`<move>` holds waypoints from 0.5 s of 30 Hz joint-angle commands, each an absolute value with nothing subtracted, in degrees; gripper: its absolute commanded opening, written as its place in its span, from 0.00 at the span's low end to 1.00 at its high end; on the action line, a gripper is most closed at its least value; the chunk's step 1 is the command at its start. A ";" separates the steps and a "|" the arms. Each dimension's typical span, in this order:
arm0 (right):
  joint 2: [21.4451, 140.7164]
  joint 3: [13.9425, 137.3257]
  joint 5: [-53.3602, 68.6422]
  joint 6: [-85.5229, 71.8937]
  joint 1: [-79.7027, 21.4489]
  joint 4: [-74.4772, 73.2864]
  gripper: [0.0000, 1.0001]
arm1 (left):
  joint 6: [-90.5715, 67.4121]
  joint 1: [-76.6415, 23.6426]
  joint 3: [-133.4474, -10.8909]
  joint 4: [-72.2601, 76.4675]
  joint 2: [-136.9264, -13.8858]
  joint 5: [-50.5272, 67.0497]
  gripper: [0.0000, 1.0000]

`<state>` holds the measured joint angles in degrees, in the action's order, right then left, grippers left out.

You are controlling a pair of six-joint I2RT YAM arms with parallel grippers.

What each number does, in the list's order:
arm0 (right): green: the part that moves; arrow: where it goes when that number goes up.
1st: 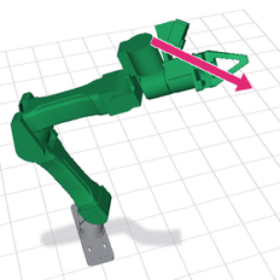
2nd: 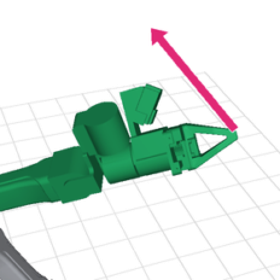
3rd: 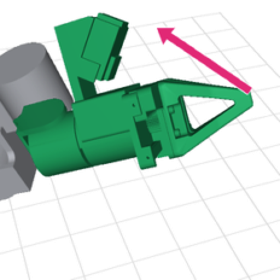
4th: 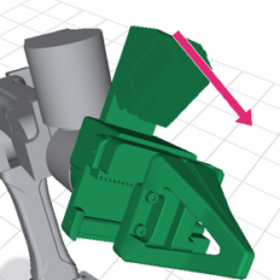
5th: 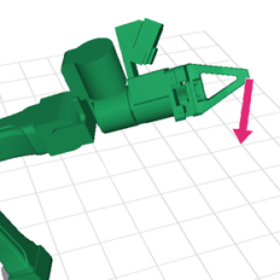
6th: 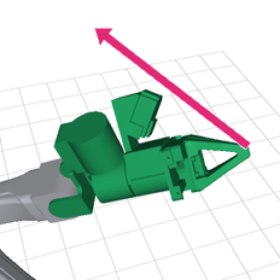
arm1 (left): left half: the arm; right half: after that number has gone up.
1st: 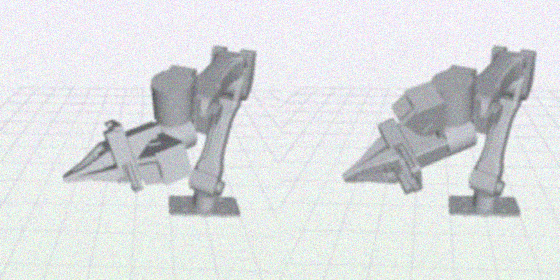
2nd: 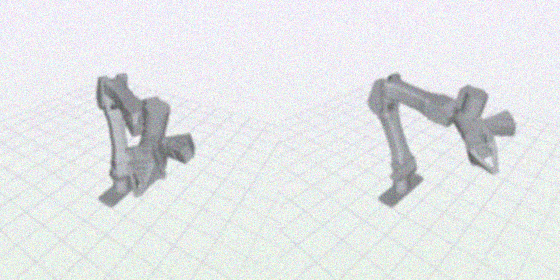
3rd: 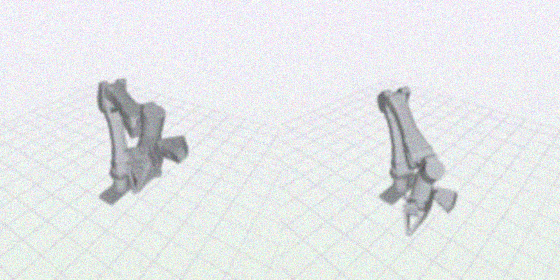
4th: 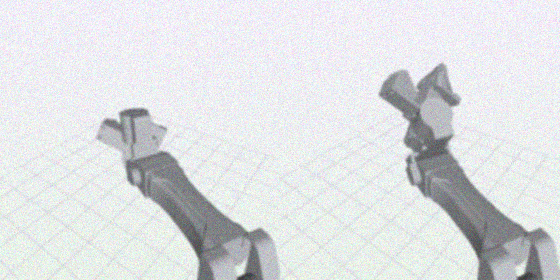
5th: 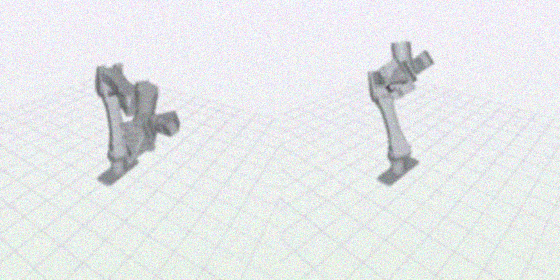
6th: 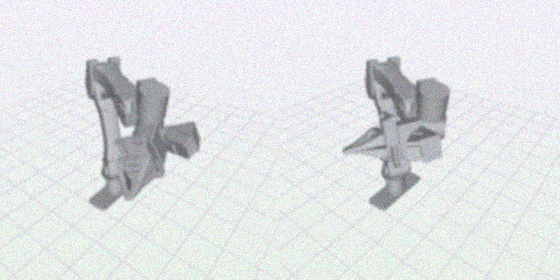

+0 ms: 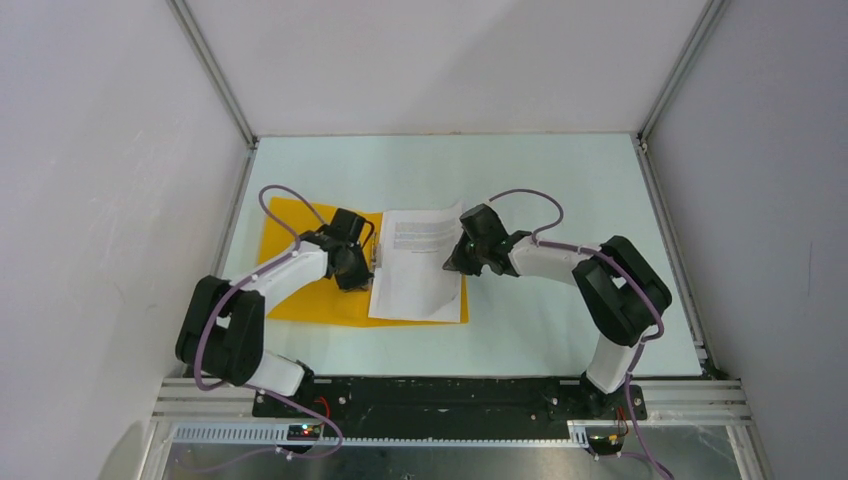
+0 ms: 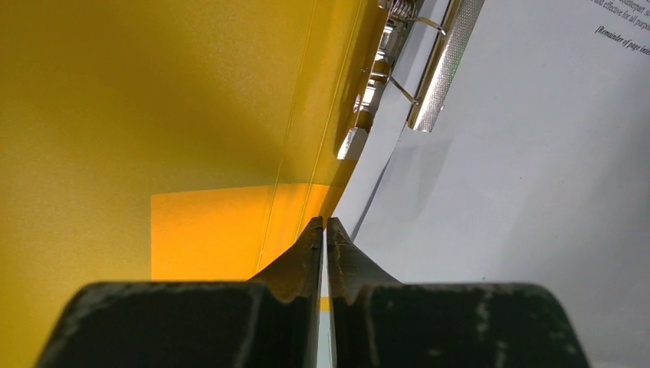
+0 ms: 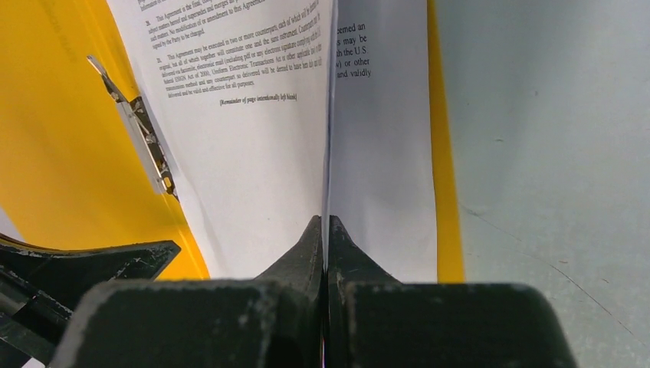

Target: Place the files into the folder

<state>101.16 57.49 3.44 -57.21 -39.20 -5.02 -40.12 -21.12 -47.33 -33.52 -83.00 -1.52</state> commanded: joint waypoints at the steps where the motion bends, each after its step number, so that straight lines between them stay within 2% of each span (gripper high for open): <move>1: 102.61 59.93 2.99 -56.71 -39.49 -5.90 0.00 | -41.66 -22.59 -47.36 -32.00 -84.18 -3.99 0.09; 15: 105.16 62.54 4.81 -57.01 -40.75 -4.66 0.00 | -43.54 -25.35 -45.46 -31.32 -84.72 -4.36 0.06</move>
